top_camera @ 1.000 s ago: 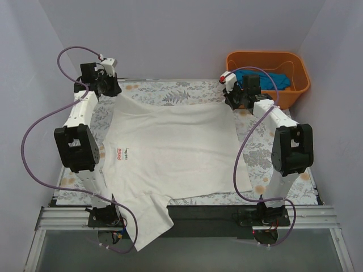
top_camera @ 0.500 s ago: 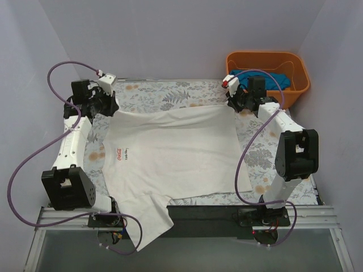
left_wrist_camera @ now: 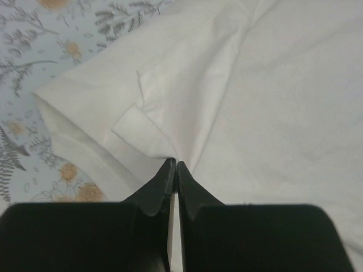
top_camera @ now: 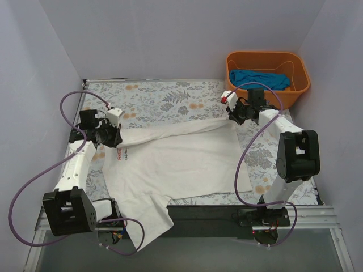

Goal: Fold and stack the t-shirts
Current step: Fold the tshirt

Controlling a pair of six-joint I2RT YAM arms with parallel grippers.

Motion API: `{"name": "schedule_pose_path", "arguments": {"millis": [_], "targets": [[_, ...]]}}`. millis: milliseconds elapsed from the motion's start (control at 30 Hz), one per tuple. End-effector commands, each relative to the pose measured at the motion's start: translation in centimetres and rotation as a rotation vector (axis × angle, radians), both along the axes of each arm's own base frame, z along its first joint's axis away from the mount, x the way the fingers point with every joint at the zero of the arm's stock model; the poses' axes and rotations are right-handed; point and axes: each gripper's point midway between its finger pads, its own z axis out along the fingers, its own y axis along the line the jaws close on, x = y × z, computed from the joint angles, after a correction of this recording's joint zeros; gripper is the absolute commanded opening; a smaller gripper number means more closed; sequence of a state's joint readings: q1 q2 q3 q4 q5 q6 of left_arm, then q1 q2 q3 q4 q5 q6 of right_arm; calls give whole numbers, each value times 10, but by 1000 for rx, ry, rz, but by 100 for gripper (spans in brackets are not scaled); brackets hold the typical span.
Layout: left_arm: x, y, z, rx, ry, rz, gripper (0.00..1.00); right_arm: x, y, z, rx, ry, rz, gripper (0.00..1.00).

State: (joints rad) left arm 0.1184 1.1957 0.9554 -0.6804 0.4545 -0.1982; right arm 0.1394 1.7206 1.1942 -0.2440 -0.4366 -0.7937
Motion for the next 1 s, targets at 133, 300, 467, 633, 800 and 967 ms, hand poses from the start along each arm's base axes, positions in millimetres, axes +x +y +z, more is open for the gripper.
{"name": "schedule_pose_path", "arguments": {"millis": [133,300,467,633,800,967], "targets": [[-24,7,-51,44,117,16,0,-4,-1,-15,-41,0,74,1],[-28,11,-62,81,131,-3,0,-16,-7,-25,-87,1,108,1],[-7,22,-40,128,66,9,0,-8,-11,-16,-105,-24,94,1],[8,30,-18,150,35,9,0,-1,-21,-4,-121,-59,89,1],[14,40,-12,138,45,26,0,-10,-23,-14,-132,-32,101,1],[11,41,6,137,18,12,0,-17,-20,-12,-111,-12,100,1]]}}
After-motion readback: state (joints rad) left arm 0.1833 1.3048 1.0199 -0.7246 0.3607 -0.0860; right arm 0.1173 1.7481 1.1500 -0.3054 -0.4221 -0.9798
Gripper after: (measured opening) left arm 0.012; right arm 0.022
